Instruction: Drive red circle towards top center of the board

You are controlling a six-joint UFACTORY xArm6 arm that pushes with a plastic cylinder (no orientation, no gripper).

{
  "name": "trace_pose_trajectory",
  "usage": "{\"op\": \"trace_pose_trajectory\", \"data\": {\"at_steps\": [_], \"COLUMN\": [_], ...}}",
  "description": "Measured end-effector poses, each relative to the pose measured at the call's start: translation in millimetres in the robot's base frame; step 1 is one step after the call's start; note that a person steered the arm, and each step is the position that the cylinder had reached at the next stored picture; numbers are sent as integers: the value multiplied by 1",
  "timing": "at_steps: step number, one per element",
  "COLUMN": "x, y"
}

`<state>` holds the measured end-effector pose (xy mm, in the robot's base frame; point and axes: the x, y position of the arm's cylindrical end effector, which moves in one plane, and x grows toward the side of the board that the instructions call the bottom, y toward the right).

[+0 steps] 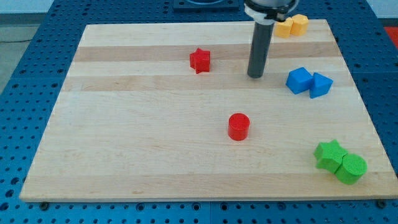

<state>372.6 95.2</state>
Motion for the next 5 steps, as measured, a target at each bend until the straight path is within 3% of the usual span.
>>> {"op": "trace_pose_trajectory", "data": {"at_steps": [1, 3, 5], "x": [4, 80, 135], "y": [0, 56, 21]}}
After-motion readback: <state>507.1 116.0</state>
